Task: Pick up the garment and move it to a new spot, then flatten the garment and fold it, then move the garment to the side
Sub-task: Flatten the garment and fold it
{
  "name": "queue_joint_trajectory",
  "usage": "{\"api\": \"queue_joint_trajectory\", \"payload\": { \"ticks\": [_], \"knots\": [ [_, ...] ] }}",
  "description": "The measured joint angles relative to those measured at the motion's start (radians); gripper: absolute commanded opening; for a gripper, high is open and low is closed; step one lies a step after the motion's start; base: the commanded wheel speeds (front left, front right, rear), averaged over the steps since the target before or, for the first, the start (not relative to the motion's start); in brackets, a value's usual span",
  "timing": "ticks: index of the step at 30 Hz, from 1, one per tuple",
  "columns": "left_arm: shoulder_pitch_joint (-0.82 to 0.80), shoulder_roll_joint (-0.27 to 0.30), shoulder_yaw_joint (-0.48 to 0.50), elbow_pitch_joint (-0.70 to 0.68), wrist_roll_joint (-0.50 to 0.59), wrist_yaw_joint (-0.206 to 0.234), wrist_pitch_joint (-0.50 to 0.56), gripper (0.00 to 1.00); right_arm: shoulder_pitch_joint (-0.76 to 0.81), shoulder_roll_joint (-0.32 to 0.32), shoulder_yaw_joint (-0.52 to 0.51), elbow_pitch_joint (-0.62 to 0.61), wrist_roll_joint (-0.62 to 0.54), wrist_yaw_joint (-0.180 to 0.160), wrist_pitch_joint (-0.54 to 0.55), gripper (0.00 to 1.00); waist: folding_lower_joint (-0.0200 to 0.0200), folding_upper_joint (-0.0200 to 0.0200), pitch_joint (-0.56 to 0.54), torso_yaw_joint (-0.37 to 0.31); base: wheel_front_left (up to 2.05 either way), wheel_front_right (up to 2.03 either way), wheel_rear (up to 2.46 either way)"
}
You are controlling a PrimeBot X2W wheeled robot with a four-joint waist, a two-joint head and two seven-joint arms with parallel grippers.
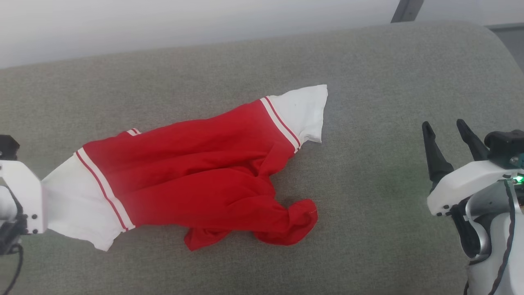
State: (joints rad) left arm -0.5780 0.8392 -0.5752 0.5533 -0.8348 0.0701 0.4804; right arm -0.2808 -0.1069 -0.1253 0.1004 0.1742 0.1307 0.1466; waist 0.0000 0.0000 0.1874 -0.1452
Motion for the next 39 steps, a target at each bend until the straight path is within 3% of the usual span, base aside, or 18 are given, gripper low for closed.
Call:
{"api": "queue_joint_trajectory", "payload": {
  "ticks": [9,11,12,13,22,32,39],
  "knots": [
    [-0.001,-0.071,0.006,0.127,-0.038,-0.033,-0.038,0.03,0.000,0.000,0.004,-0.004,0.002,0.000,0.005,1.00,0.0000,0.0000,0.029,-0.010,0.00,0.00,0.00],
    [-0.010,-0.082,0.013,0.148,-0.046,-0.041,-0.051,0.48,-0.001,0.000,0.004,-0.004,0.002,0.000,0.005,1.00,0.0000,0.0000,0.031,-0.008,0.00,0.00,0.00],
    [-0.017,-0.086,0.014,0.156,-0.046,-0.048,-0.054,0.93,-0.001,0.000,0.004,-0.004,0.002,0.000,0.005,1.00,0.0000,0.0000,0.031,-0.006,0.00,0.00,0.00],
    [-0.021,-0.088,0.014,0.161,-0.046,-0.053,-0.057,1.00,-0.001,0.000,0.004,-0.003,0.002,0.000,0.005,1.00,0.0000,0.0000,0.030,-0.004,0.00,0.00,0.00],
    [-0.079,-0.090,0.006,0.188,-0.055,-0.092,-0.024,1.00,-0.005,0.001,0.012,0.003,0.002,0.000,0.005,1.00,0.0001,0.0000,0.012,0.023,0.00,0.00,0.00],
    [-0.114,-0.109,-0.004,0.265,-0.091,-0.079,0.105,1.00,-0.012,-0.002,0.027,-0.014,0.009,0.000,0.018,1.00,0.0000,0.0000,0.039,0.027,0.00,0.00,0.00],
    [-0.132,-0.134,0.011,0.328,-0.118,-0.076,0.117,1.00,-0.012,-0.010,0.038,-0.031,0.012,0.000,0.049,1.00,0.0000,0.0000,0.067,0.024,0.00,0.00,0.00]
  ]
}}
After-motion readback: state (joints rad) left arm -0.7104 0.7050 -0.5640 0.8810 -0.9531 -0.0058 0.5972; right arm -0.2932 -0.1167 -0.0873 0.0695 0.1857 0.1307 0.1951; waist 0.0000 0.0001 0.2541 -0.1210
